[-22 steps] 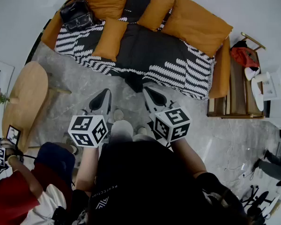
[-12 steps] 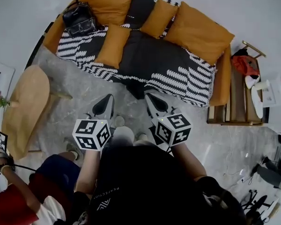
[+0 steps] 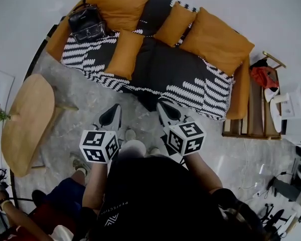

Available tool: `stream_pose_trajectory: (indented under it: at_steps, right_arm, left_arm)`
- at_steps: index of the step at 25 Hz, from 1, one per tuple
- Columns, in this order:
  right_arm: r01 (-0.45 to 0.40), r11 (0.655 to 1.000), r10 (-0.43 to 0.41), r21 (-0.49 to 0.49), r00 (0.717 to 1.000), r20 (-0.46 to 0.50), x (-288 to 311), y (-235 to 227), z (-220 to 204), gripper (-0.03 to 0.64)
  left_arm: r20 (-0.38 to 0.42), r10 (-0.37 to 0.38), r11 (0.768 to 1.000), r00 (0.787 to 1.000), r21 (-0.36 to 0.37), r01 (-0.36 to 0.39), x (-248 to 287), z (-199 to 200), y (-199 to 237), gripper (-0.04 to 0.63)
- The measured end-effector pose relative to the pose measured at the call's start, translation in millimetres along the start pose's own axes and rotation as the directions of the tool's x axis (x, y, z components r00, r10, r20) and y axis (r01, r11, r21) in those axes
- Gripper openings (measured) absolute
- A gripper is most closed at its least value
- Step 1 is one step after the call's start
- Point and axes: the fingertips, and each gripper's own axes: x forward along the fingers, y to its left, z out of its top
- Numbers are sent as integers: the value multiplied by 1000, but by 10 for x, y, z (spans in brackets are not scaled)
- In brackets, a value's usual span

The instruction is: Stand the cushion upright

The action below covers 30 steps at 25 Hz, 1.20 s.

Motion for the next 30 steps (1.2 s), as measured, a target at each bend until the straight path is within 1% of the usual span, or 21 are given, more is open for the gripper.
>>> stream_pose_trajectory:
  at_steps: [2,5,11,15,20,23,26,28,30]
  right_arm:
    - [0,1000,0,-7,1000,-6,116,25,30,-6]
    - [6,1000,-6,-13,1000,-15,291,47,65,-6]
    - [4,1000,-4,3,1000,-29,632,99,112,-6]
    - [15,1000,-15,-4,998,-62,793,100,74,-6]
    - [33,999,-32,0,994,-104,913,-103,-1,-6]
    - [34,999,-35,-13,994,-100,1085,-273,18,-5]
    - [11,1000,-14,-26,993,-119,1317,-420,53,-6]
    - [5,999,-10,-37,991,-130,1441,-529,113,-5]
    - [1,999,-6,-35,991,-137,1563,-634,173,-5]
  left_arm:
    - [2,4,1000,1000,19,-4,18,25,114,6]
    - [1,6,1000,1000,23,-6,43,67,284,6]
    - [-16,-8,999,1000,48,8,115,118,589,8]
    - [-58,-22,999,998,44,24,252,39,758,8]
    - [-97,-22,999,995,32,25,487,-71,834,8]
    - [-92,-5,1000,996,20,7,664,-9,932,8]
    - [-96,21,1000,995,15,-20,816,59,1040,8]
    - [-110,29,1000,994,12,-27,918,79,1089,8]
    - [-130,37,999,991,26,-34,1052,107,1164,8]
